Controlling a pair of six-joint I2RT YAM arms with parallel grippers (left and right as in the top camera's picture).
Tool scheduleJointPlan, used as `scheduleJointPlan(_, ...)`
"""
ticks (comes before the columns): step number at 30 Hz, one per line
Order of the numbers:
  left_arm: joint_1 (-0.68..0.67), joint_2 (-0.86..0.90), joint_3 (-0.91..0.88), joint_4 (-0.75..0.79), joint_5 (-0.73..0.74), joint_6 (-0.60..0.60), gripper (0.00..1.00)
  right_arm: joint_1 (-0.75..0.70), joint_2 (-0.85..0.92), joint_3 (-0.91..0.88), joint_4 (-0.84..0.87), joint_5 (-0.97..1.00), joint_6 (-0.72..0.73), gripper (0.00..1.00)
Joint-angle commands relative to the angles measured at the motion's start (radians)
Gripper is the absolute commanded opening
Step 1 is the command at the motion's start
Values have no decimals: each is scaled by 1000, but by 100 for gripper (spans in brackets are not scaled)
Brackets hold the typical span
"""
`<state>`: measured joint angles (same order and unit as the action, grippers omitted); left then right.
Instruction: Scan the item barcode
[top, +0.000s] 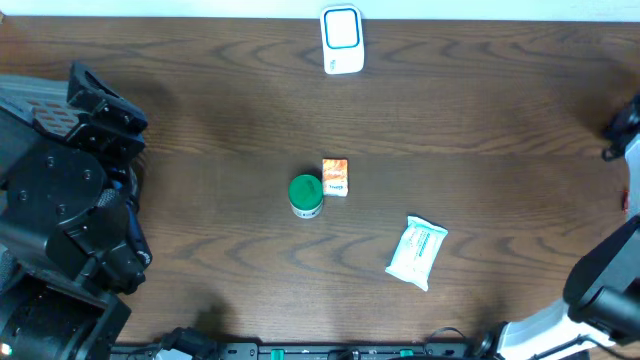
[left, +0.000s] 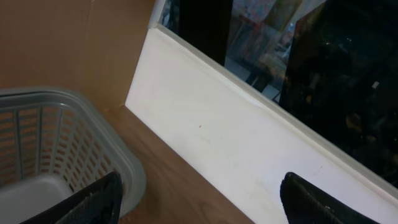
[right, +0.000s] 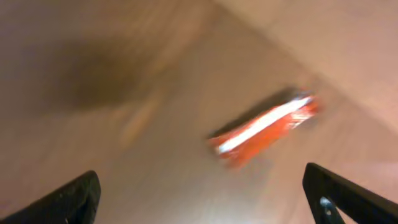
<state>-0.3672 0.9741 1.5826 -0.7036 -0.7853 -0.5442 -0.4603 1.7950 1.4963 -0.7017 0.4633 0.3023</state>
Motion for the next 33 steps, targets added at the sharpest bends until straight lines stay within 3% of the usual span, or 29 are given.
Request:
scheduleJointPlan(1, 4, -2, 3, 1, -16, 16, 81, 95, -128, 49, -92, -385, -15, 99)
scheduleJointPlan(5, 4, -2, 3, 1, -16, 16, 82, 219, -207, 49, -229, -595, -32, 97)
scheduleJointPlan(12, 4, -2, 3, 0, -16, 16, 82, 535, -276, 37, -572, -655, -31, 99)
scheduleJointPlan(15, 4, -2, 3, 0, -16, 16, 81, 671, -276, -32, -621, -679, -30, 99)
scheduleJointPlan(17, 4, -2, 3, 0, -16, 16, 81, 738, -275, -104, -590, -678, -16, 99)
scheduleJointPlan(20, 4, -2, 3, 0, -16, 16, 81, 785, -275, -257, -499, -679, 115, 99)
scheduleJointPlan(22, 4, -2, 3, 0, -16, 16, 82, 767, -276, -362, -425, -702, 185, 99)
scheduleJointPlan(33, 4, -2, 3, 1, -16, 16, 81, 617, -275, -729, -123, -813, 219, 99)
